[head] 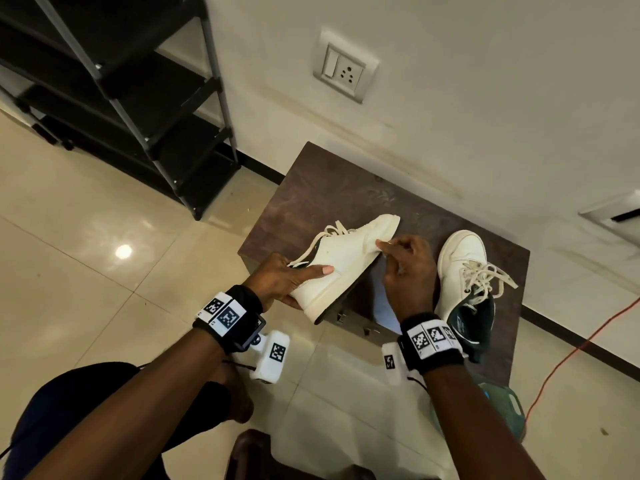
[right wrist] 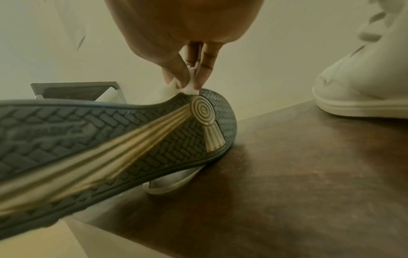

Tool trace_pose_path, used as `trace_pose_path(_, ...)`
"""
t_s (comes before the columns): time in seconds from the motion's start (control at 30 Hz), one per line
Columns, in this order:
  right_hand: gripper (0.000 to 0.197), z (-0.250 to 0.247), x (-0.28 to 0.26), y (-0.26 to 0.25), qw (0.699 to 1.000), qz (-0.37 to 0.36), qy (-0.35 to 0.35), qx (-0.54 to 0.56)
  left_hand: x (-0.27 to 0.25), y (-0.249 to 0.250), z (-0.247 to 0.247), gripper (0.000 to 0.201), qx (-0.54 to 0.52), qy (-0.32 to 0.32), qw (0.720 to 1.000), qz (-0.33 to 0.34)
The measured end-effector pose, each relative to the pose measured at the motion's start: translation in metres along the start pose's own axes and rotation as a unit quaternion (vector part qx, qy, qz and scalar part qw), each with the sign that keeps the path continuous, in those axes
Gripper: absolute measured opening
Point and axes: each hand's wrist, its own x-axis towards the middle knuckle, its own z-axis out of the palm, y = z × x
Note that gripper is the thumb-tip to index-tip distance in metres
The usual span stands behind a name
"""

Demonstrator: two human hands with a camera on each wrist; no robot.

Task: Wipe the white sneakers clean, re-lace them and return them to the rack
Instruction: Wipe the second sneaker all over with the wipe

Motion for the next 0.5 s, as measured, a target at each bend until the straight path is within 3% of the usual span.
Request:
trace_pose_path(0.13, 0.032, 0.008, -0.034, -0.028, 0.998, 0.046, 0.013, 0.045, 0.006, -0.001, -0.002, 0.041, 0.042, 0.006, 0.999, 0.017)
trace_pose_path(0.27, 0.038, 0.013, -0.074, -0.042, 0.997, -0.014, -0.064, 0.048, 0.009, -0.003, -0.009, 0.042, 0.104, 0.005, 0.994, 0.045)
trace_pose_path(0.37, 0.033, 0.003, -0.049, -0.017, 0.999, -0.010, -0.047, 0.006, 0.010, -0.005, -0.011, 0.043, 0.123, 0.011, 0.991, 0.059)
trace_pose_path(0.5, 0.027, -0.012, 0.000, 0.018, 0.997, 0.073, 0.015, -0.002, 0.009, -0.001, -0.008, 0.037, 0.158, 0.023, 0.983, 0.095)
